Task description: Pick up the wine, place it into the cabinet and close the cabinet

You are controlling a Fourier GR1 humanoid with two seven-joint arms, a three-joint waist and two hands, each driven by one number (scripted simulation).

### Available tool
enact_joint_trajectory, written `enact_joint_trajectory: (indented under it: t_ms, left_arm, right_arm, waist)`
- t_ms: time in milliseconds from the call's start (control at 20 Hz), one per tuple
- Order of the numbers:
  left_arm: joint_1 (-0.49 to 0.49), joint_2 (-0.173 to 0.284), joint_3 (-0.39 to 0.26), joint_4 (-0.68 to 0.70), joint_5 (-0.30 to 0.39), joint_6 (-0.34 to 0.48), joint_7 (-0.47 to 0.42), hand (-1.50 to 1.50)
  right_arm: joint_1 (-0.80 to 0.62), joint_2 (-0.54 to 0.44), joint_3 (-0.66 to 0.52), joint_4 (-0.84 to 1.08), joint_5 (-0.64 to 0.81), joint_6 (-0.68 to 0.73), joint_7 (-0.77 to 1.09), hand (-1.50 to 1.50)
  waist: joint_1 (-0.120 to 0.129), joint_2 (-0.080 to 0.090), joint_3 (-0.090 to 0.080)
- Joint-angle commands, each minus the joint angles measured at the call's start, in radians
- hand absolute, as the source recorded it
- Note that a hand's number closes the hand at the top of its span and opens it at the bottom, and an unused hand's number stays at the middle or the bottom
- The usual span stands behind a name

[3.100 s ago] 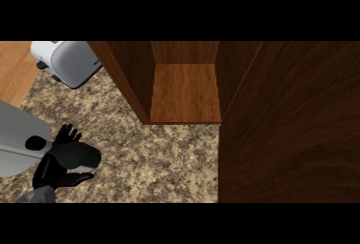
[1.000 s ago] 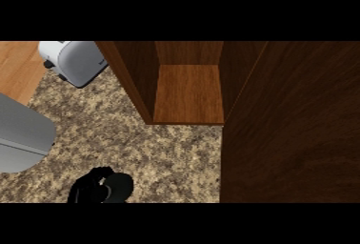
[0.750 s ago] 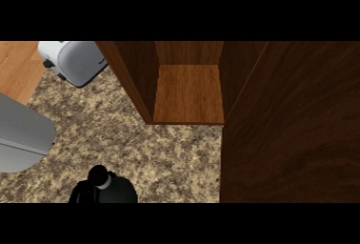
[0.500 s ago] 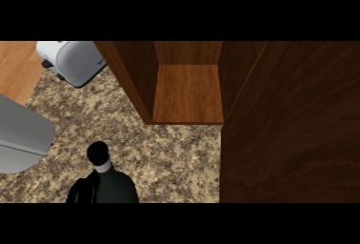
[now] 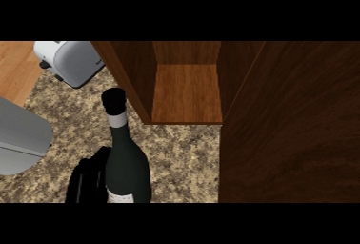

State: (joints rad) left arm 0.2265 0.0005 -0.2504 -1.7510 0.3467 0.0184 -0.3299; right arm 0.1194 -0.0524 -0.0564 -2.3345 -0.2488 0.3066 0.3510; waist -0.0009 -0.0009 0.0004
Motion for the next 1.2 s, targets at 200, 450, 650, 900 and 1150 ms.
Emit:
enact_joint_trajectory:
  t_ms: [200,450,650,900,1150]
  left_arm:
    - [-0.189,0.0,-0.009,-0.081,0.002,0.163,0.201,1.5]
    - [-0.369,-0.001,-0.066,0.103,-0.032,0.307,0.117,1.5]
    - [-0.521,-0.001,-0.028,0.229,-0.048,0.344,0.137,1.5]
    - [-0.641,-0.001,-0.104,0.366,-0.089,0.452,0.119,1.5]
    - [-0.621,-0.001,-0.111,0.452,-0.048,0.44,0.056,1.5]
  right_arm:
    - [-0.014,-0.003,-0.014,0.03,0.004,0.005,-0.016,-1.5]
    - [-0.054,0.034,0.034,0.086,0.068,-0.019,-0.049,-1.5]
    - [-0.1,-0.025,-0.051,0.069,-0.023,-0.019,0.018,-1.5]
    - [-0.077,0.011,0.015,0.041,0.045,-0.043,0.025,-1.5]
    - [-0.075,-0.047,-0.104,0.166,-0.042,0.056,-0.099,-1.5]
  waist:
    - [-0.001,0.0,0.0]
    - [-0.002,0.001,0.0]
    - [-0.005,0.002,0.0]
    - [-0.009,0.002,-0.001]
    - [-0.004,0.002,0.0]
